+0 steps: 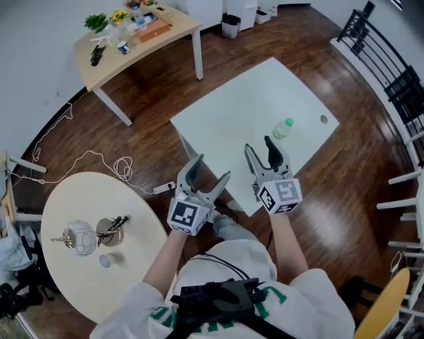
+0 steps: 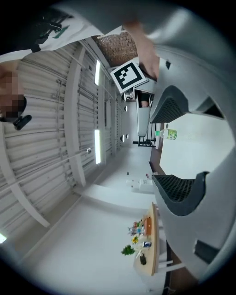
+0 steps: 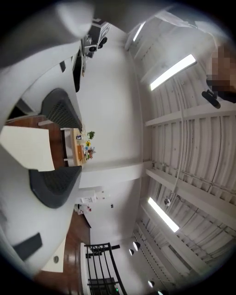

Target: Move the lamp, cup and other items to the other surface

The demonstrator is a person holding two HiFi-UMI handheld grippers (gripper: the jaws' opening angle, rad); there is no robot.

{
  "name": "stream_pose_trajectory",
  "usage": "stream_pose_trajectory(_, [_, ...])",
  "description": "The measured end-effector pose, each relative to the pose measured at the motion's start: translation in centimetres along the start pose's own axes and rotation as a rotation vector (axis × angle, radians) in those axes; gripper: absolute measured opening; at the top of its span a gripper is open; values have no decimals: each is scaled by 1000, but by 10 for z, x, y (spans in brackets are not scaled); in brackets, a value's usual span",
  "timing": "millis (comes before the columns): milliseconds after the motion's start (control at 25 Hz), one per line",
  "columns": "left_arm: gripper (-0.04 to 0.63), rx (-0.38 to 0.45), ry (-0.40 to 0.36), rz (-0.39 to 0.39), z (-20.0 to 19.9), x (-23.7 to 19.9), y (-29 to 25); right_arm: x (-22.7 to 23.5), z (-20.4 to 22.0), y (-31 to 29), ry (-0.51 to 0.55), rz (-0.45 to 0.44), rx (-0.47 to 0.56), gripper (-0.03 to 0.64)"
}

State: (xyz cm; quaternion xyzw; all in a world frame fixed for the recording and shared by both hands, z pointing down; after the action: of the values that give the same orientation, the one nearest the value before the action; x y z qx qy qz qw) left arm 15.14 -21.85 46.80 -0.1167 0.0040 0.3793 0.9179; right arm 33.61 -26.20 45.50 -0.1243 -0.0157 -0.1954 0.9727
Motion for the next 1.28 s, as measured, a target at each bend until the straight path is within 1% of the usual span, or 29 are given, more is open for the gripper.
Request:
stream_pose_trajectory(160, [347, 20, 14, -133, -1, -17, 67, -69, 0, -8, 32, -123, -18, 288])
stream_pose_trajectory(280, [347, 35, 38, -254, 2, -29, 120, -120, 3, -18, 41, -239, -31, 288])
stream_pose_trajectory(480, [347, 60, 90, -459, 18, -44, 205, -201, 20, -36, 61, -436, -57, 288])
stream_pose_trajectory(600, [341, 78, 110, -579, 31, -46, 248, -245, 33, -42, 94, -545, -46, 288])
stream_pose_trajectory(760, [341, 87, 137, -739, 45, -42, 304, -309, 42, -42, 132, -687, -58, 288])
stream_pose_trajectory(960, [341, 104, 180, -913, 64, -31, 368, -385, 54, -32, 171, -856, -92, 288])
stream_pose_trajectory(1120, [341, 127, 209, -1063, 69, -15, 421, -437, 61, -19, 218, -988, -64, 287])
stream_pose_trajectory(1280, [337, 70, 210, -1222, 94, -3, 465, -469, 63, -2, 240, -1077, -54, 288])
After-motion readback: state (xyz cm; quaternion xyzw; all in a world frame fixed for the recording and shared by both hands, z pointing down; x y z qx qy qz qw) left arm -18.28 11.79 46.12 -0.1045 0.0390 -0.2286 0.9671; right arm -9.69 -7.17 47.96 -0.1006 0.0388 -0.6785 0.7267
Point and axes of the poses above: the fingertips, and each gripper's own axes: y backward along the fingers, x to its right, z out of its underside, the point moved 6 cm from there along y, backward along the fingers, and after that the axes turned 12 degrees about -x, right-handed, at the moved point
